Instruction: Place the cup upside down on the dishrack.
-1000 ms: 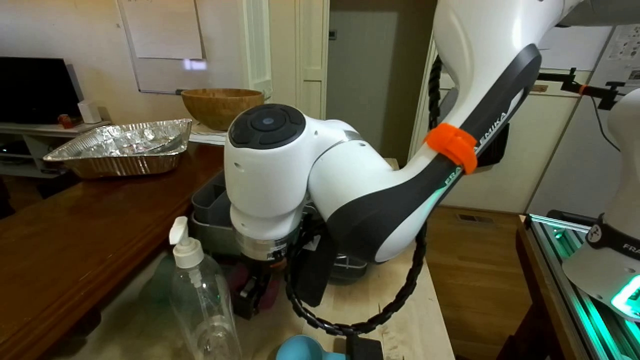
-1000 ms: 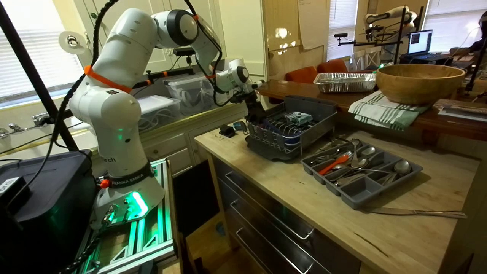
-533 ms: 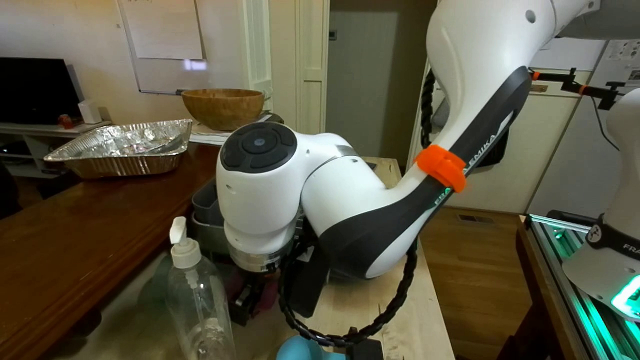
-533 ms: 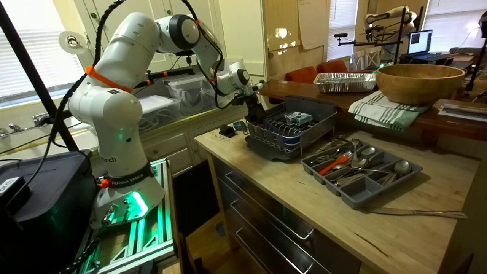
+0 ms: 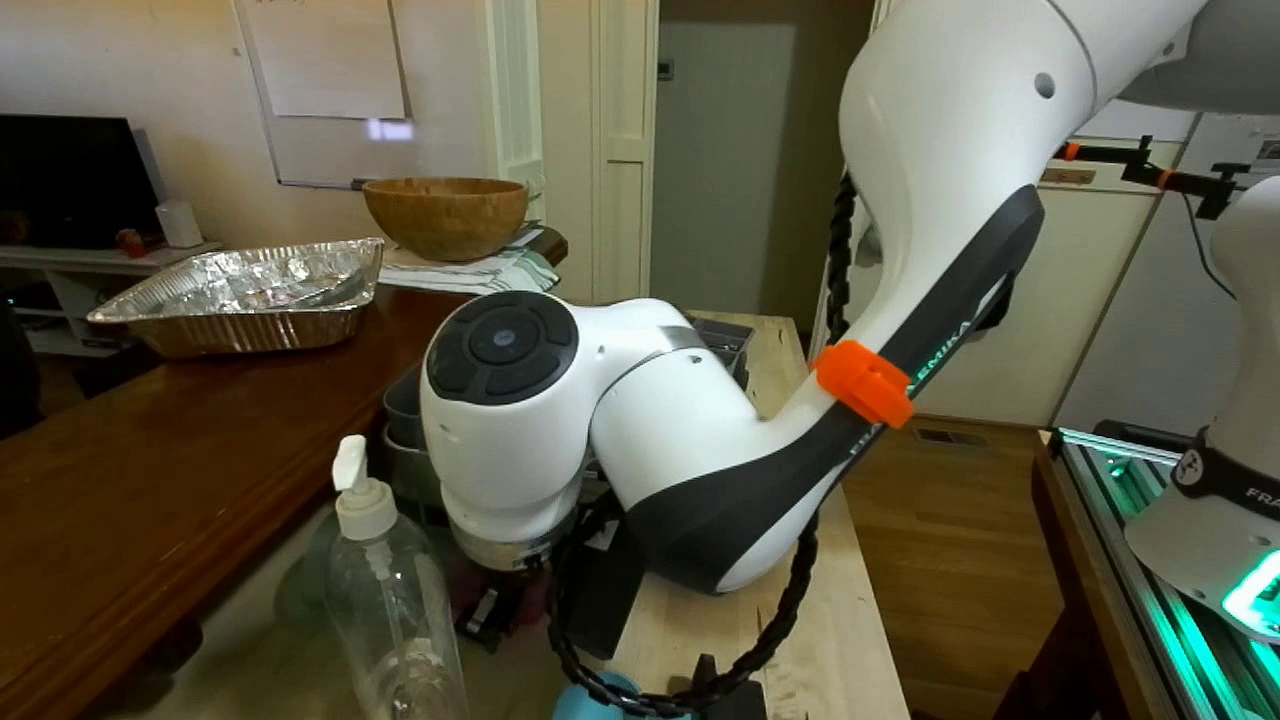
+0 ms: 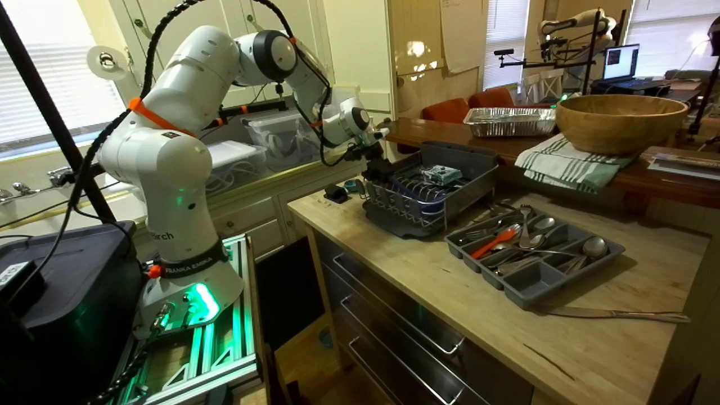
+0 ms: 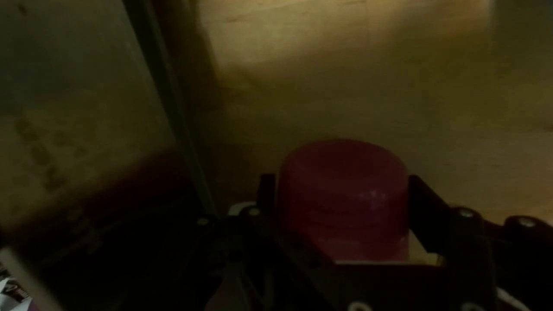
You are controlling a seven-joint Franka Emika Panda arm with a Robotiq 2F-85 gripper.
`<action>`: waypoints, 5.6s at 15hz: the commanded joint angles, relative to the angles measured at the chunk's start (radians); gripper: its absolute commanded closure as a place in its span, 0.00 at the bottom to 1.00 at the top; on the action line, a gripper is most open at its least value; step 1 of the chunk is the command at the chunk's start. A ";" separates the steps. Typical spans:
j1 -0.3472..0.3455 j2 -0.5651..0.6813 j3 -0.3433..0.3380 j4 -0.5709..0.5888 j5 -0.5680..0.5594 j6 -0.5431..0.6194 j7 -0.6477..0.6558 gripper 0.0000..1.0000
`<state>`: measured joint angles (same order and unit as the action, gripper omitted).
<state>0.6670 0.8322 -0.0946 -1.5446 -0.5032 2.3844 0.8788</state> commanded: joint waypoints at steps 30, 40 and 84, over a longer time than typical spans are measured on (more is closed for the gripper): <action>-0.285 -0.706 0.230 -0.536 0.212 -0.071 -0.286 0.55; -0.465 -0.911 0.213 -0.714 0.249 -0.281 -0.284 0.55; -0.549 -0.319 0.120 -0.089 0.255 -0.277 -0.597 0.55</action>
<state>0.0943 0.3994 0.0576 -1.7847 -0.2527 2.1900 0.3117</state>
